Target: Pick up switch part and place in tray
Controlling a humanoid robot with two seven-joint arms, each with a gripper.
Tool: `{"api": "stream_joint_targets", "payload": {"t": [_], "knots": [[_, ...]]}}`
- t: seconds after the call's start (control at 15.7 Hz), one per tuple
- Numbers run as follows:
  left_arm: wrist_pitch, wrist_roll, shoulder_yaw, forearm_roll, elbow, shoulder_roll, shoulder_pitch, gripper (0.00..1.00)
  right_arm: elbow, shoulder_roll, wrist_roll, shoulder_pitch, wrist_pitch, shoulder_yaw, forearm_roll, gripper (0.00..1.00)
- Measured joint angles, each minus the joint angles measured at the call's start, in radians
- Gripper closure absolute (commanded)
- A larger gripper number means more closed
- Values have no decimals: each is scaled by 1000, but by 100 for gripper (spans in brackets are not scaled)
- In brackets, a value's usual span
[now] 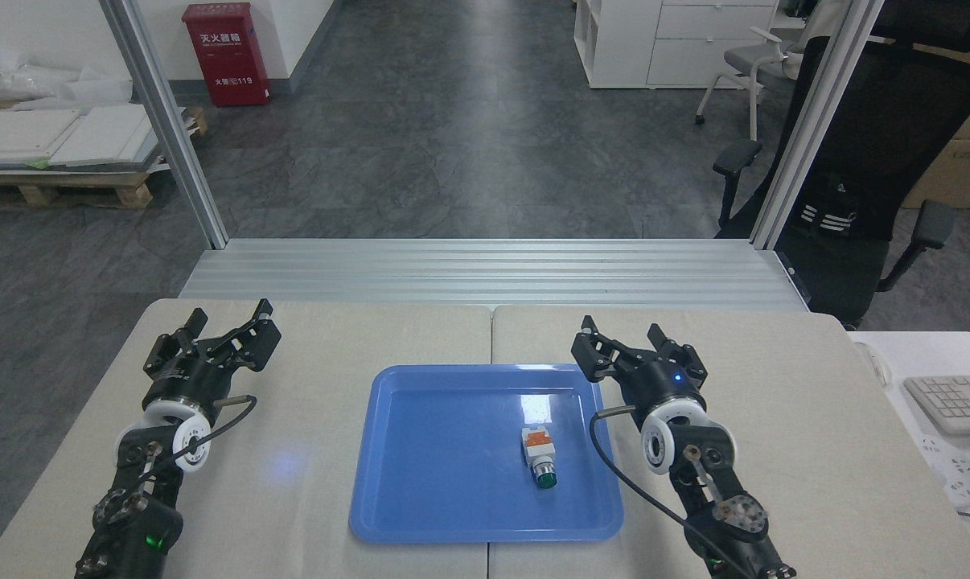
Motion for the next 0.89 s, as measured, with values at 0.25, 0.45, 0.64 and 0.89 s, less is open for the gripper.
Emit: {"api": "stream_joint_targets", "payload": {"t": [0.25, 0.45, 0.64, 0.89], "knots": [[0, 0, 0, 0, 0, 0, 0, 0, 68, -189, -60, 6, -257, -197, -106, 1], [-1, 0, 0, 0, 0, 0, 0, 0, 100, -247, -76, 45, -318, -221, -148, 2], [-1, 0, 0, 0, 0, 0, 0, 0, 103, -253, -83, 65, -333, -217, -155, 2], [-1, 0, 0, 0, 0, 0, 0, 0, 100, -247, -86, 72, -331, -200, -139, 1]]}}
